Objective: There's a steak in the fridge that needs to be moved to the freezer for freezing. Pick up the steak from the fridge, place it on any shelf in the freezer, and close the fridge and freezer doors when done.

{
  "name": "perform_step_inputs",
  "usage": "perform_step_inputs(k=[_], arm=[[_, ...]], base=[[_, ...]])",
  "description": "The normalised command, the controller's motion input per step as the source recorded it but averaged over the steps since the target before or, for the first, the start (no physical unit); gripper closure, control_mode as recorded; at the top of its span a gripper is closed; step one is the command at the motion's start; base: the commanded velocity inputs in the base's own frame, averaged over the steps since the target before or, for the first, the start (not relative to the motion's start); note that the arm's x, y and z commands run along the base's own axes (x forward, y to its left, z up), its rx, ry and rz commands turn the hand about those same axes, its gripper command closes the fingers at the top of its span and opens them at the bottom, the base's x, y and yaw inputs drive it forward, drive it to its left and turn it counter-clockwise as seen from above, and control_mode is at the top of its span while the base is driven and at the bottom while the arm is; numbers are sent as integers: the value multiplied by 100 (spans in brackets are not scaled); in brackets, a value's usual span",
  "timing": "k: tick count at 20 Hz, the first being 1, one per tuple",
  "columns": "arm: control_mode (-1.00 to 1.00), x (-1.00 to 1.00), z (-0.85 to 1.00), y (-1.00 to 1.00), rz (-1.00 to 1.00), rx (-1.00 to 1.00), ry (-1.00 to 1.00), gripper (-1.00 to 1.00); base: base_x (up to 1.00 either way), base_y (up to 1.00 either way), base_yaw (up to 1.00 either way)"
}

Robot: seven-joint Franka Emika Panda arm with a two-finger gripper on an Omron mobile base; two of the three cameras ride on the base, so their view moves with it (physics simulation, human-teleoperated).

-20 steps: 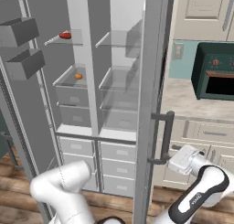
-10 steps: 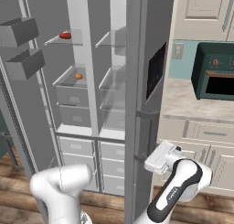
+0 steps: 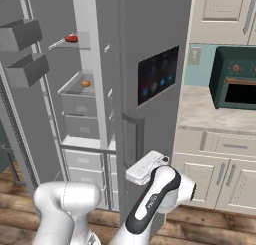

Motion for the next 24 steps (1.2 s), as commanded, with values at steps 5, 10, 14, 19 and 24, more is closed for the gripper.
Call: perform_step_inputs(k=[5,10,14,19,24], arm=[[-100,21,26,100,0,-3,22,-100],[-100,19,31,73,0,-1,15,-100],[-100,34,7,73,0,-4,3,-100],[-100,55,0,54,0,-3,0,-100],[-100,71,2,37,0,0,0,-100]], base=[[0,0,0],[0,0,0],[0,0,0],[0,0,0],[0,0,0]])
